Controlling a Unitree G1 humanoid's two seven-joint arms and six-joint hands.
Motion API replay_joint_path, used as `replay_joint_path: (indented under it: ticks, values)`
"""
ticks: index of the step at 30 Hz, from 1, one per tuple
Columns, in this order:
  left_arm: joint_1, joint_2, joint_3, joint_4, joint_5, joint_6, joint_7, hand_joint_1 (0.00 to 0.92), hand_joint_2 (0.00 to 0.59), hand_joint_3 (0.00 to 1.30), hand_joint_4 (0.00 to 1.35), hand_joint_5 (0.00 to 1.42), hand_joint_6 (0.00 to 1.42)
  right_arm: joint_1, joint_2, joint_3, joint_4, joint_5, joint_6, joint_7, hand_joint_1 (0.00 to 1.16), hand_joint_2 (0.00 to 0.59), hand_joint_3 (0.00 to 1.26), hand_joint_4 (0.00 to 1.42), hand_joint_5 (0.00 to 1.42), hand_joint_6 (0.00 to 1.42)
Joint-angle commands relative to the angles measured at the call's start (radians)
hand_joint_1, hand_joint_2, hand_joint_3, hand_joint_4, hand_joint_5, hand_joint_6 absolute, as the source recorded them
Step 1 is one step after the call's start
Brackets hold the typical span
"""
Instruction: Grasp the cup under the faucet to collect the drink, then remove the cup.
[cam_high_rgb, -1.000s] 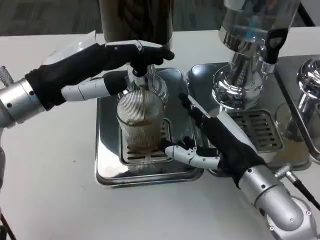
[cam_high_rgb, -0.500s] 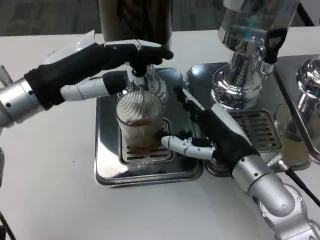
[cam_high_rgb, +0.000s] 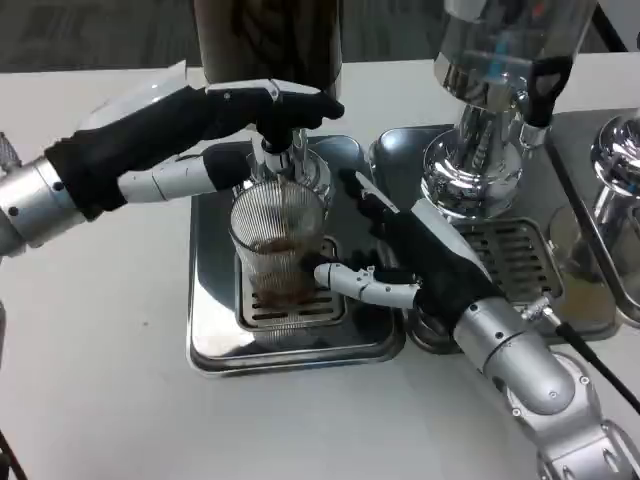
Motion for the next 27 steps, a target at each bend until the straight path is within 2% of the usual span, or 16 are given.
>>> replay_joint_path:
  ticks: [1, 16, 27]
  values:
    - [0.037, 0.013, -0.023, 0.001, 0.031, 0.005, -0.014, 0.000, 0.054, 0.27, 0.16, 0.19, 0.18, -0.032, 0.017, 0.001, 0.037, 0.012, -0.034, -0.017, 0.67, 0.230, 0.00, 0.00, 0.00, 0.04]
    - [0.047, 0.018, -0.027, -0.020, 0.033, -0.001, -0.011, 0.000, 0.054, 0.27, 0.17, 0.19, 0.18, -0.072, 0.046, -0.001, 0.107, 0.016, -0.065, -0.032, 0.67, 0.230, 0.00, 0.00, 0.00, 0.06]
    - [0.049, 0.022, -0.032, -0.027, 0.031, 0.001, -0.005, 0.000, 0.058, 0.27, 0.17, 0.19, 0.18, -0.086, 0.052, -0.001, 0.132, 0.011, -0.076, -0.036, 0.66, 0.236, 0.00, 0.00, 0.00, 0.06]
